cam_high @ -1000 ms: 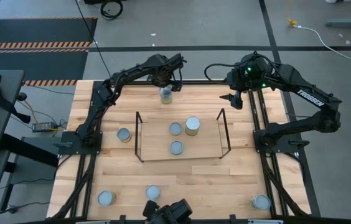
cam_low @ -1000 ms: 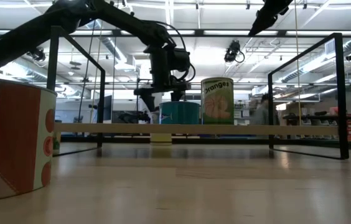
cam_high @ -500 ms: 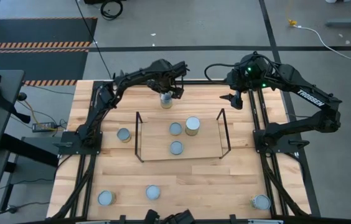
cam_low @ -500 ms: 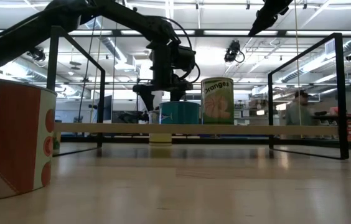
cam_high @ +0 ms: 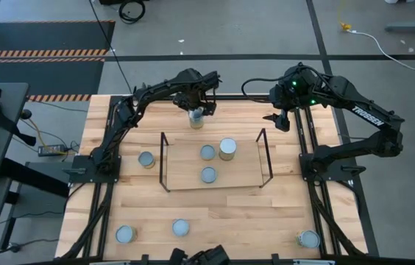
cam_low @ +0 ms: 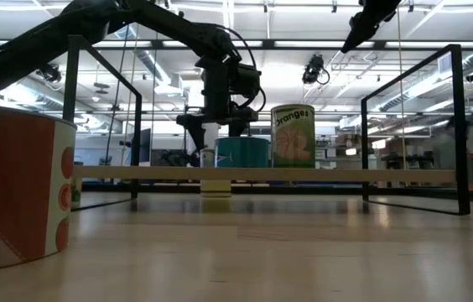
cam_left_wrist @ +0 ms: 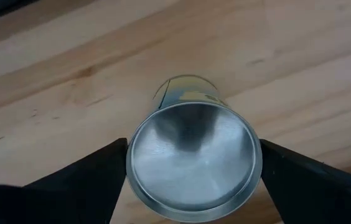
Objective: Pick and place cans onto a shelf
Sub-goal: Put the canned carrots on the shelf
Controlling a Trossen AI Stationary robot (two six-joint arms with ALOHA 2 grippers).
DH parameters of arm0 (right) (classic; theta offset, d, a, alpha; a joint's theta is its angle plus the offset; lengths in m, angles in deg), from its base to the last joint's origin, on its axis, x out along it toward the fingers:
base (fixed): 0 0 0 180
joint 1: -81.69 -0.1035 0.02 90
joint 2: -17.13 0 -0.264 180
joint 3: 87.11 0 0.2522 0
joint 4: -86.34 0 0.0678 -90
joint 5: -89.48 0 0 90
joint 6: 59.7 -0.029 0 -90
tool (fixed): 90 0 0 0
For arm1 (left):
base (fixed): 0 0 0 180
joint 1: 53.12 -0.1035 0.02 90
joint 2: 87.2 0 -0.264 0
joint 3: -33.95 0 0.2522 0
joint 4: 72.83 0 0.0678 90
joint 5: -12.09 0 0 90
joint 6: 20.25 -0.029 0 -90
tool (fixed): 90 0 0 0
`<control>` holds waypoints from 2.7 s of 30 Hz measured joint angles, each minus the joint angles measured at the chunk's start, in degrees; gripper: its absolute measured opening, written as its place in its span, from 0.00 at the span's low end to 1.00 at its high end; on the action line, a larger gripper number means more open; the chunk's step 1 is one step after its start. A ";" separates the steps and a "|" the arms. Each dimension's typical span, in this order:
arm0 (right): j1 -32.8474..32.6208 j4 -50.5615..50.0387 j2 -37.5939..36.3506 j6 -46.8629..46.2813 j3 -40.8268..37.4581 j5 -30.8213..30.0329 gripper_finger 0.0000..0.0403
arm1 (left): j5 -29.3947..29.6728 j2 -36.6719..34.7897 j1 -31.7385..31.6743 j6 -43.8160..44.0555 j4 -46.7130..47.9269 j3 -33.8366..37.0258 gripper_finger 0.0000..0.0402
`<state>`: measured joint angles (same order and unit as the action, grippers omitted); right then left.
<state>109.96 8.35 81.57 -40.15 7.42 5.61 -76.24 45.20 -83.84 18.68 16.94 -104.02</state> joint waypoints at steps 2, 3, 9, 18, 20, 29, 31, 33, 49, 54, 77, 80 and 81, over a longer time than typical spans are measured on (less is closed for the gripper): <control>0.00 0.02 0.00 0.00 0.00 0.00 0.83 | 0.07 0.00 -0.16 0.34 -0.15 0.00 0.86; 0.00 0.04 0.00 -0.01 0.00 -0.05 0.83 | 0.12 0.00 -0.15 0.39 -0.15 0.00 0.85; 0.01 0.04 -0.11 -0.79 0.00 -5.12 0.83 | -0.34 0.25 0.09 0.92 -0.14 -0.12 0.86; 0.00 0.20 -0.76 0.07 0.02 -4.64 0.83 | -0.48 0.85 1.07 2.31 -2.87 -0.07 0.88; 0.00 0.36 -0.76 0.06 0.02 -4.61 0.83 | -0.48 1.50 1.48 2.44 -4.42 -0.09 0.88; -0.07 0.72 -0.76 -0.50 0.02 -4.55 0.83 | -1.52 4.61 2.02 2.70 -6.39 0.00 0.87; -0.09 0.70 -0.76 -0.42 0.02 -4.35 0.83 | -0.08 4.50 2.35 2.62 -6.95 0.00 0.87; -0.09 0.63 -0.76 -0.06 0.02 -4.28 0.83 | 0.83 4.48 2.44 2.41 -6.76 0.00 0.87; -0.09 -0.72 -1.77 0.98 0.02 -3.12 0.83 | 0.92 0.57 4.10 0.42 -4.18 -3.09 0.76; -0.39 -1.20 -1.77 0.30 0.02 -2.54 0.83 | 0.89 -1.35 6.78 -0.31 -3.56 -8.41 0.77; -36.92 -6.16 -6.75 -37.28 0.02 -9.81 0.79 | 3.37 -15.67 38.37 -34.50 -18.28 -9.93 0.76; -44.90 -6.19 -4.43 -45.56 0.02 -9.97 0.79 | 4.53 -14.11 40.64 -35.06 -14.74 -9.86 0.76; -47.42 -6.19 -3.67 -48.03 0.02 -10.84 0.79 | 5.17 -13.58 41.10 -35.91 -14.46 -9.82 0.76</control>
<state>62.54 2.17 77.91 -88.18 7.44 -5.23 -71.07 31.63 -42.74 -17.23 2.49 -113.83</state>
